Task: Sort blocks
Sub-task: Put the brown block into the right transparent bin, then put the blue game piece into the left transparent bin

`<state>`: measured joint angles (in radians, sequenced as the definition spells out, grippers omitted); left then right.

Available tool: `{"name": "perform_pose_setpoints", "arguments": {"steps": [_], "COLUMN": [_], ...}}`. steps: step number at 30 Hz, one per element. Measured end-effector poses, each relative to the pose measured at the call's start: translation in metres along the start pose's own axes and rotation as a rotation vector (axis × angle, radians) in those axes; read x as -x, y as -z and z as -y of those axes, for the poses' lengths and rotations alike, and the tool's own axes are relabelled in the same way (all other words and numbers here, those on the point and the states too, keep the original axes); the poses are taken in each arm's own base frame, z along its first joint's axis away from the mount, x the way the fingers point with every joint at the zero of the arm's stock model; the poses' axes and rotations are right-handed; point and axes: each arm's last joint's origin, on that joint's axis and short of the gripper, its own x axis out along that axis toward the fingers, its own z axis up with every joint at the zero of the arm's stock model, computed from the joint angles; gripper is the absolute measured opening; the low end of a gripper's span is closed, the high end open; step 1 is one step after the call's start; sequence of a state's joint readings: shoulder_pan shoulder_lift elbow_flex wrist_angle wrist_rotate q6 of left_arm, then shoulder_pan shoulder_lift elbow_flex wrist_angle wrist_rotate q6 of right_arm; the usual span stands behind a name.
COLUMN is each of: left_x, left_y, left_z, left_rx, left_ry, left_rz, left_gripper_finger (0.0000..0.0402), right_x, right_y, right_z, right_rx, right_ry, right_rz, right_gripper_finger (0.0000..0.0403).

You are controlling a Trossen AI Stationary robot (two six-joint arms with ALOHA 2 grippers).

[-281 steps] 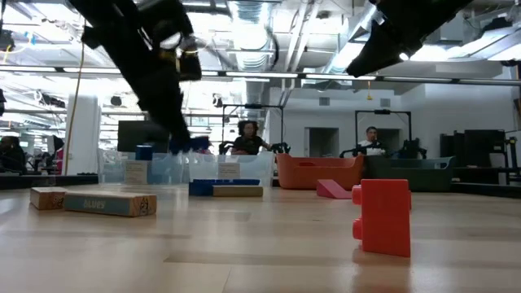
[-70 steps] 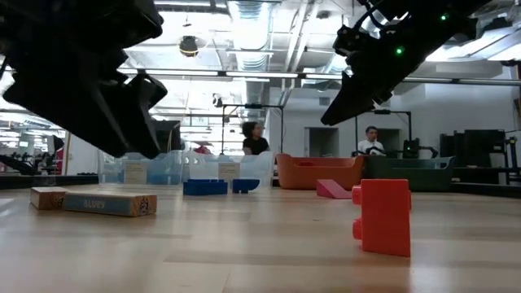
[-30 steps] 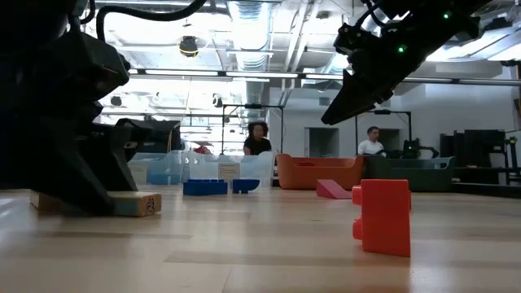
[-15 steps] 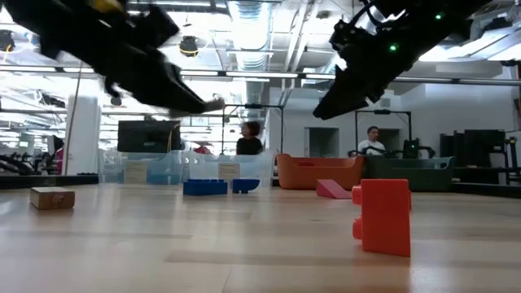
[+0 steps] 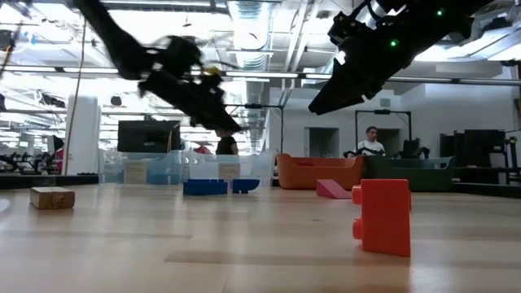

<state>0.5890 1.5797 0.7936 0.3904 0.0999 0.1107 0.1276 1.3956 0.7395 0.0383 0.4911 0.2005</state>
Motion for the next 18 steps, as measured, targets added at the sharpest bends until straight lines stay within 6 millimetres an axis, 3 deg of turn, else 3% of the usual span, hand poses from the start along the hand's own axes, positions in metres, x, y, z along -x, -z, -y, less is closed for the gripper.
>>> {"name": "perform_pose_setpoints", "arguments": {"steps": [4,7,9,15,18], "left_x": [-0.037,-0.058,-0.069,-0.077,-0.069], "left_y": [-0.013,-0.009,-0.004,0.011,0.001], "left_z": [-0.010,-0.019,-0.025,-0.033,-0.029], "left_rx": [-0.009,-0.002,0.023,0.068,0.026], "left_ry": [-0.046,-0.087,-0.105,-0.122,-0.107], "left_rz": [-0.102,-0.199,-0.255,-0.382,-0.371], "left_gripper_finger": [0.0101,0.0102,0.0123,0.0239,0.0268], "right_x": [0.000,0.001,0.002,0.003,0.003], "right_y": [0.001,0.004,0.005,0.007,0.008], "right_z": [0.000,-0.001,-0.002,-0.004,-0.004], "right_rx": [0.010,0.022,0.030,0.043,0.046], "right_ry": [0.002,0.002,-0.002,-0.008,-0.006], "right_rz": [-0.013,-0.032,-0.041,-0.053,-0.060], "right_gripper_finger": [0.0223,0.0223,0.0223,0.0223,0.0223]}}
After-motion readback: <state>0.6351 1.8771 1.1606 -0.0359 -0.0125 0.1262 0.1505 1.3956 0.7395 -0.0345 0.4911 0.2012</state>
